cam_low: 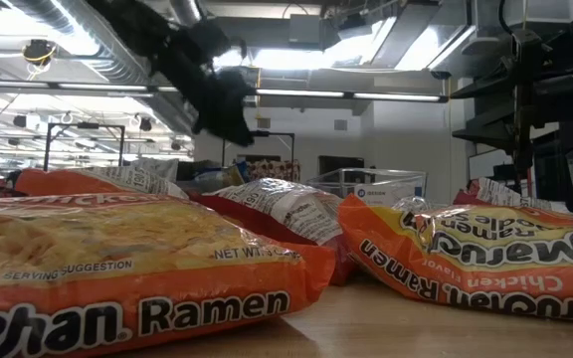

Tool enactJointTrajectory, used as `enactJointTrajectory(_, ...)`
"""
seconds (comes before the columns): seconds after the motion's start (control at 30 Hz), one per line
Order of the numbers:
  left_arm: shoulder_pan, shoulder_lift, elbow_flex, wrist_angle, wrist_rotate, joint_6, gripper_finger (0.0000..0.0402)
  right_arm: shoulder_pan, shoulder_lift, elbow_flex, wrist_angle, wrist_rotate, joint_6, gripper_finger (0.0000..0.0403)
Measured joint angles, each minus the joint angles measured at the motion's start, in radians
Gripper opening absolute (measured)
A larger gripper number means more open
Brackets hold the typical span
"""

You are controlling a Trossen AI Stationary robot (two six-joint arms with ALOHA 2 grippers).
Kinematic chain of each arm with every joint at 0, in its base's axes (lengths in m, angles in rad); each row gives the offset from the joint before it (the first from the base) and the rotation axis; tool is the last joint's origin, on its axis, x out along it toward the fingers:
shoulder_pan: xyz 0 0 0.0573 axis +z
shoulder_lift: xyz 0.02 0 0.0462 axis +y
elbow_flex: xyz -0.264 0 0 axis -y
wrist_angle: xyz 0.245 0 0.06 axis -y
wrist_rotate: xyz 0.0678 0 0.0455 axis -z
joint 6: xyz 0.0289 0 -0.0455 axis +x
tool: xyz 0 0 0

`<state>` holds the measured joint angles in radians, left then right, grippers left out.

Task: Sort Maruchan noodles
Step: Put the blue noodle pack into the black bin

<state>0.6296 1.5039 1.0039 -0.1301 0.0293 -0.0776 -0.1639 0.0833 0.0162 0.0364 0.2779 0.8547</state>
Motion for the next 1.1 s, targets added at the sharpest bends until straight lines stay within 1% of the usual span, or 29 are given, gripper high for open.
enactJointTrajectory(0.1,-0.002,0.074,0.0,-0.01,0.004,-0.005,0.0094,0.0,0.0,0.0,0.0,0.0,0.0,0.0278)
enactJointTrajectory(0.2,-0.006,0.124,0.0,-0.073,-0.02,-0.051,0.0094,0.0,0.0,0.0,0.0,0.0,0.0,0.0278)
enactJointTrajectory(0.3,-0.006,0.134,0.0,-0.156,-0.032,-0.07,0.0094,0.0,0.0,0.0,0.0,0.0,0.0,0.0278)
enactJointTrajectory(0.47,-0.014,0.134,0.0,-0.26,-0.099,-0.069,0.0094,0.0,0.0,0.0,0.0,0.001,-0.026,0.0278)
enactJointTrajectory(0.6,-0.014,0.134,0.0,-0.252,-0.125,-0.037,0.0094,0.0,0.0,0.0,0.0,0.001,-0.026,0.0278)
enactJointTrajectory(0.77,-0.01,0.134,0.0,-0.22,-0.171,-0.049,0.0094,0.0,0.0,0.0,0.0,0.001,-0.026,0.0278)
enactJointTrajectory(0.87,-0.003,0.134,0.0,-0.209,-0.168,-0.045,0.0094,0.0,0.0,0.0,0.0,0.001,-0.026,0.0278)
enactJointTrajectory(1.0,0.016,0.135,0.0,-0.134,-0.17,-0.048,0.0094,0.0,0.0,0.0,0.0,0.002,-0.026,0.0278)
enactJointTrajectory(1.1,0.028,0.135,0.0,-0.129,-0.148,-0.049,0.0094,0.0,0.0,0.0,0.0,0.002,-0.026,0.0278)
